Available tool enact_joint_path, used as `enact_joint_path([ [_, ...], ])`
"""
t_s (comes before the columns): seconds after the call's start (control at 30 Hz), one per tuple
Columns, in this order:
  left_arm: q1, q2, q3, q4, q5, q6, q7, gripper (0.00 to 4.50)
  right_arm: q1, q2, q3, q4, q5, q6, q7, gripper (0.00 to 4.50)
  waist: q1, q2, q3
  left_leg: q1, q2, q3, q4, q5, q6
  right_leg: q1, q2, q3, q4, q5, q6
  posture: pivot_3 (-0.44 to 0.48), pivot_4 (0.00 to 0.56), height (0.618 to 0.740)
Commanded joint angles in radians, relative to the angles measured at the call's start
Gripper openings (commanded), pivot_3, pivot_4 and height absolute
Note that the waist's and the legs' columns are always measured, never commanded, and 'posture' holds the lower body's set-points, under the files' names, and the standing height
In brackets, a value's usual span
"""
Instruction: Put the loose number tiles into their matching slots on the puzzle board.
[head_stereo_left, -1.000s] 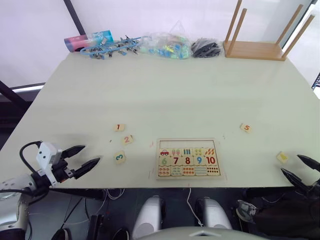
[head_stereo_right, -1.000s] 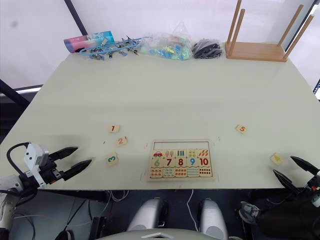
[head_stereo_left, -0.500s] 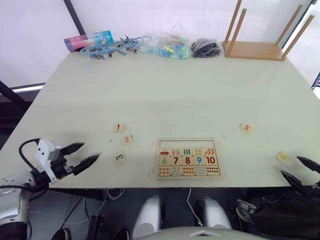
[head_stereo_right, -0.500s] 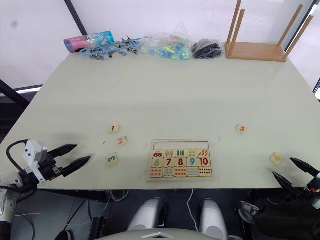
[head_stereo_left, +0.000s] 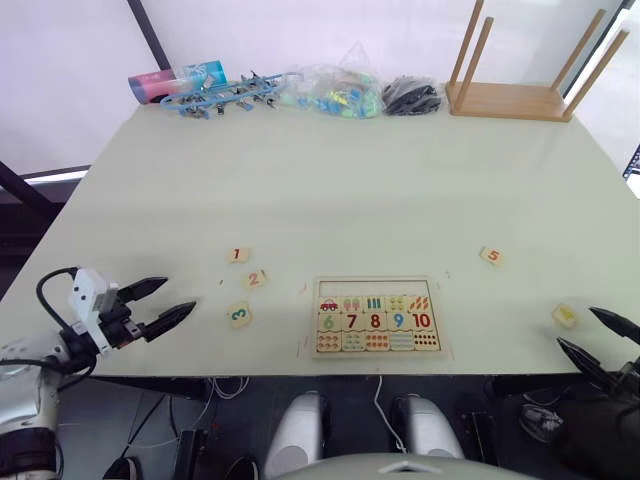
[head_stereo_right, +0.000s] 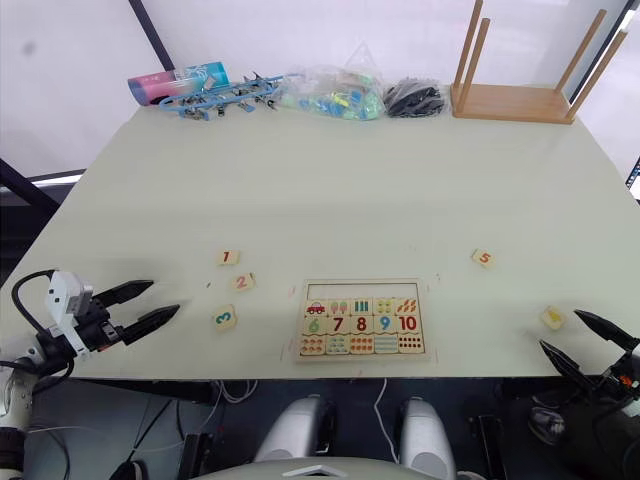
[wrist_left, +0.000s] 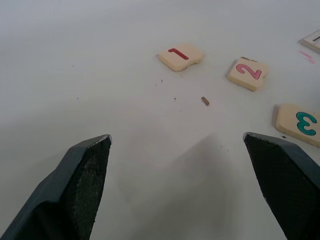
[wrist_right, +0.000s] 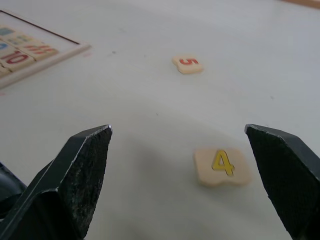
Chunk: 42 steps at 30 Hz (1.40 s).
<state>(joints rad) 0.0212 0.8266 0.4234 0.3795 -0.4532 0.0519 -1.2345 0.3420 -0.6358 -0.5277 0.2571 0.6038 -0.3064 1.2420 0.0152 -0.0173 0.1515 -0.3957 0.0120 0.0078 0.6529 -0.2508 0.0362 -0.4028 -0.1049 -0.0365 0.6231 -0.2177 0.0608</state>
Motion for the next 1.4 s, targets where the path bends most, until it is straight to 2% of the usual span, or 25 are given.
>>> enact_joint_path([
  [0.03,-0.042,0.038,-0.025,0.030,0.021,-0.026,-0.044,4.50,0.032,0.009,-0.016,-0.086,0.049,0.031,0.022,4.47,0.001,0.000,0.000,0.000,0.000,0.000,0.000,0.000,0.000,0.000,0.000,0.000,0.000,0.000,0.000,0.000,0.150,0.740],
  [0.47,-0.399,0.069,-0.178,0.315,0.127,-0.110,-0.184,4.50,0.155,0.104,0.037,-0.277,0.064,0.025,0.086,4.47,0.001,-0.002,-0.001,0.000,-0.001,0.000,0.000,0.000,0.000,0.000,0.001,-0.001,0.000,0.000,0.000,0.000,0.150,0.740],
  [0.7,-0.623,0.059,-0.303,0.538,0.242,-0.232,-0.277,4.50,0.232,0.169,0.081,-0.376,0.051,-0.013,0.086,4.47,0.000,-0.004,-0.001,-0.001,-0.003,0.001,0.001,0.000,0.000,0.000,0.003,0.000,0.002,0.000,0.002,0.000,0.150,0.740],
  [0.9,-0.759,0.045,-0.368,0.703,0.326,-0.328,-0.317,4.50,0.246,0.189,0.087,-0.377,0.061,-0.064,0.110,4.47,-0.001,-0.006,-0.001,-0.001,-0.002,0.001,0.001,0.000,0.000,0.000,0.004,0.001,0.002,-0.001,0.004,0.000,0.150,0.740],
  [1.13,-0.845,0.031,-0.406,0.812,0.394,-0.384,-0.326,4.50,0.222,0.203,0.098,-0.378,0.072,-0.087,0.108,4.47,-0.001,-0.007,0.000,-0.001,-0.002,0.001,0.001,0.000,0.000,0.000,0.004,0.001,0.002,0.001,0.005,0.000,0.150,0.740],
  [1.4,-0.882,-0.009,-0.427,0.877,0.466,-0.404,-0.238,4.50,0.205,0.196,0.102,-0.385,0.078,-0.083,0.097,4.47,0.000,-0.007,0.000,-0.001,-0.002,0.001,0.002,0.000,0.000,0.000,0.004,0.001,0.003,0.002,0.004,0.000,0.150,0.740],
])
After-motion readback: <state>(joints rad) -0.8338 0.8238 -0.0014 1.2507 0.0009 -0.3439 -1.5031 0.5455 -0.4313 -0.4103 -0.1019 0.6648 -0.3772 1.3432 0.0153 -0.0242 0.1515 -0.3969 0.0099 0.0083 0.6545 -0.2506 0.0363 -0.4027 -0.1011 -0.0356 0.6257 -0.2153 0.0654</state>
